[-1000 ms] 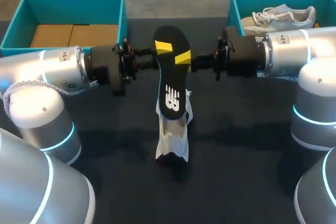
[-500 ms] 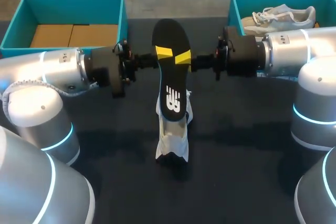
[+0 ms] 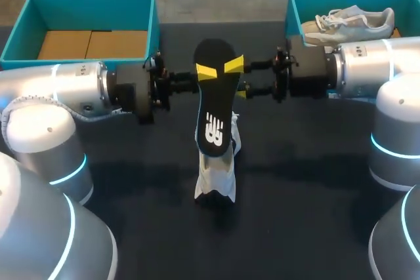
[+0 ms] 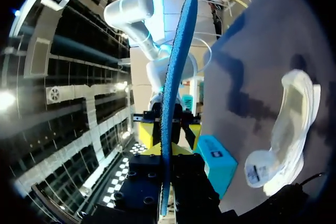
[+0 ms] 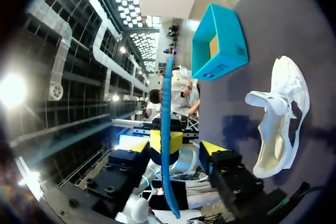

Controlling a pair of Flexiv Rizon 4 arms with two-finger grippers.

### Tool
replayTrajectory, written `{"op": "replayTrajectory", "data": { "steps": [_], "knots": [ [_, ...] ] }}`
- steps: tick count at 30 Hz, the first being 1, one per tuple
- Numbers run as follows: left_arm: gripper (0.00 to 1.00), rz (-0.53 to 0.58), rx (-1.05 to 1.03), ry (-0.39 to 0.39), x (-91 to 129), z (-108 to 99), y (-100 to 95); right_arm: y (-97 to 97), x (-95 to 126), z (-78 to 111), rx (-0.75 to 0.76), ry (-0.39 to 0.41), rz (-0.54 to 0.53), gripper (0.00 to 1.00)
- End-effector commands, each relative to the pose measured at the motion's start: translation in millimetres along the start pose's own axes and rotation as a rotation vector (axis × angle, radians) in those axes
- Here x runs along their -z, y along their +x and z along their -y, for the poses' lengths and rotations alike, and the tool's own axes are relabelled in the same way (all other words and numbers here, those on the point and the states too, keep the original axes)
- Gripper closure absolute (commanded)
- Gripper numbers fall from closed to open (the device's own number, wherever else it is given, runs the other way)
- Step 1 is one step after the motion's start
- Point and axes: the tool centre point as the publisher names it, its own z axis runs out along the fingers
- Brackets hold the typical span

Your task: Take the shoe out of the shoebox, open the shoe tongue, remove and reinsert the insole, then place the shoe into the shoebox

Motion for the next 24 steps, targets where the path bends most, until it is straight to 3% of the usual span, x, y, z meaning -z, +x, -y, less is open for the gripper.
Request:
{"op": "replayTrajectory", "data": {
  "steps": [1, 10, 24],
  "knots": [
    [1.0, -0.039, 0.07, 0.022, 7, 6, -0.4, 0.4, 16, 6.8, -0.007, -0.016, 0.039, 0.0],
    [1.0, -0.095, 0.204, 0.049, 12, 23, 12.6, -11.1, 40, 9.6, -0.039, -0.068, 0.101, 0.0],
    [1.0, -0.109, 0.381, 0.053, 13, 56, 40.6, -27.3, 61, 19.8, -0.038, -0.079, 0.217, 0.0]
  ]
}}
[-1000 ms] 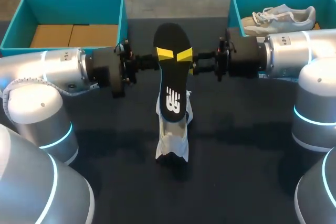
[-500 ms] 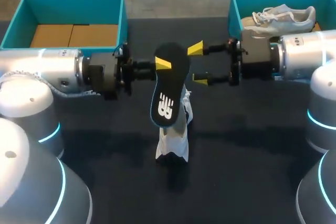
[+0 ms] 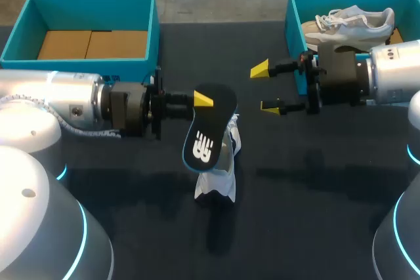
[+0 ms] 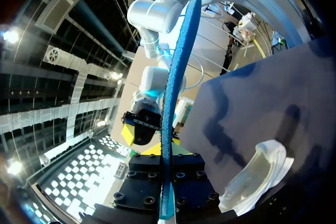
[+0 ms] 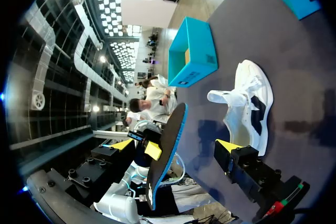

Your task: Take the shoe out of the shoebox, open the shoe tongue, remove and reinsert the insole, then place the shoe into the shoebox

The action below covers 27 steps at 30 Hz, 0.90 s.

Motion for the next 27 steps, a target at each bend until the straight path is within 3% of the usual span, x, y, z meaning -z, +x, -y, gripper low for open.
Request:
{"op": "replayTrajectory", "data": {
  "steps": [1, 6, 27],
  "knots": [
    [1.0, 0.015, 0.018, -0.016, -0.9, 8.1, 9.6, -4.1, 8.9, 7.7, 0.002, 0.001, 0.038, 0.0],
    [1.0, 0.027, 0.014, -0.036, -0.7, 8.9, 11.9, -13.7, 12.1, 12.2, 0.007, 0.008, 0.085, 0.0],
    [1.0, 0.027, 0.014, -0.036, -0.7, 8.9, 11.9, -13.7, 12.1, 12.2, 0.007, 0.008, 0.085, 0.0]
  ]
}}
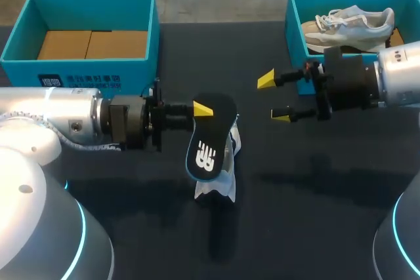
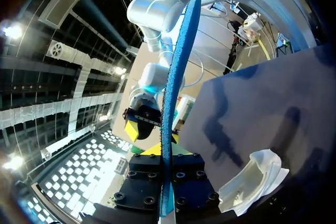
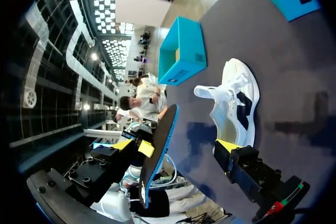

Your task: Take the shoe out of the shoebox, open the shoe tongue, remove and reinsert the insole, then place the shoe into the shoebox

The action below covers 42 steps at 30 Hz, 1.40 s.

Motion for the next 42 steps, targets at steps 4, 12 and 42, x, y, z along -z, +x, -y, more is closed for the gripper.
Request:
{"op": "replayTrajectory", "data": {
  "steps": [4, 12, 42],
  "knots": [
    [1.0, 0.0, -0.001, -0.002, -1, 0, 0.7, 0.7, 0, 0.8, -0.002, 0.0, 0.005, 0.0],
    [1.0, 0.0, -0.001, -0.002, -1, 0, 0.7, 0.7, 0, 0.8, -0.002, 0.0, 0.005, 0.0],
    [1.0, 0.233, 0.454, 0.245, 19, -14, 26.0, -76.1, -27, 44.7, 0.416, 0.071, 0.219, 0.0]
  ]
}}
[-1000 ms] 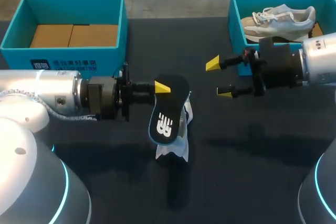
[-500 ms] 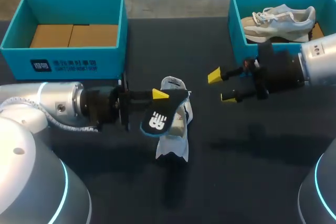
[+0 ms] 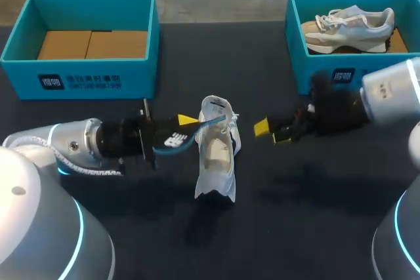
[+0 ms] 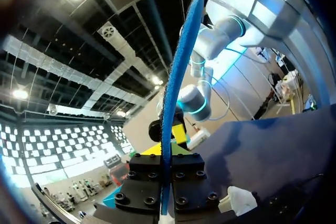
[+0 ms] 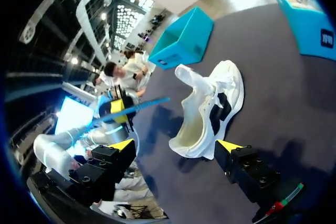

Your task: Take the shoe out of the shoebox, open the shoe tongue, remove and reinsert the insole, then place the shoe into the shoebox

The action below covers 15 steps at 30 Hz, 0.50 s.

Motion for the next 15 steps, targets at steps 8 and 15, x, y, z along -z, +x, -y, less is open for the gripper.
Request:
{"op": "replayTrajectory", "data": {
  "steps": [8, 15],
  "knots": [
    [1.0, 0.0, 0.064, 0.066, -5.3, -3.2, 0.0, 4.4, -7.3, 9.1, -0.015, 0.004, 0.028, 0.0],
    [1.0, 0.006, 0.081, 0.073, -6.7, -1.8, 5.4, 4.4, -7.3, 9.1, -0.015, 0.004, 0.028, 0.0]
  ]
}}
